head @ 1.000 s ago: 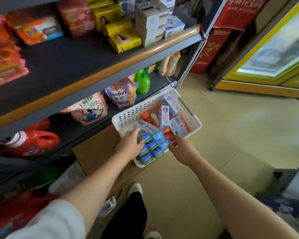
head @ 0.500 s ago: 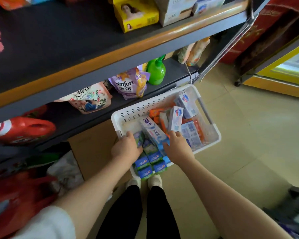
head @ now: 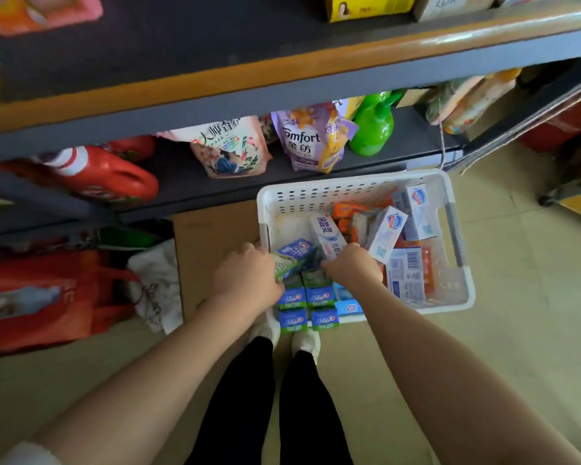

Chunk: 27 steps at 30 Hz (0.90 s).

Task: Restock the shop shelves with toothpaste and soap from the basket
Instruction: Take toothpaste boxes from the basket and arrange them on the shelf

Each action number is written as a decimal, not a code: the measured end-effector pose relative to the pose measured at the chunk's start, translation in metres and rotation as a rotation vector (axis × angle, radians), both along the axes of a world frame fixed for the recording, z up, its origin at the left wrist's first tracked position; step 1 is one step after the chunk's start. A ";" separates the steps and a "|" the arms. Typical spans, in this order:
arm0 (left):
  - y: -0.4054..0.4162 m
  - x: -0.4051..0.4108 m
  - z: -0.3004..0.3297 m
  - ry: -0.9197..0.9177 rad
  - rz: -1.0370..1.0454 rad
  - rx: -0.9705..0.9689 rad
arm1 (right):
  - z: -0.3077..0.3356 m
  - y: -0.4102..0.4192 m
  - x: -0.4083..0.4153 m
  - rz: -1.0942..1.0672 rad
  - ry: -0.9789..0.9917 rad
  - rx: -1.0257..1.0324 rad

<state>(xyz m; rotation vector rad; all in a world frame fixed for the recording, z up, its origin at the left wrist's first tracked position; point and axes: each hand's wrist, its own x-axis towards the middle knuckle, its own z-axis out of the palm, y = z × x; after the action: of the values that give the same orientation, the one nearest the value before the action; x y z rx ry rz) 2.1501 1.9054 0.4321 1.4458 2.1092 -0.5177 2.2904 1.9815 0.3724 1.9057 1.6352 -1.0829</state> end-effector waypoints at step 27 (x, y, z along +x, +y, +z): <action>-0.392 -0.278 0.191 0.227 0.707 0.704 | 0.195 -0.240 -0.272 0.284 0.711 0.174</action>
<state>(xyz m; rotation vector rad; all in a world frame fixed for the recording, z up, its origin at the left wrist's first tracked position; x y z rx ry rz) 1.8724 1.5130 0.6228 0.8325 2.9426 0.3905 2.0180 1.7416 0.5671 1.3764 2.3504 -1.6459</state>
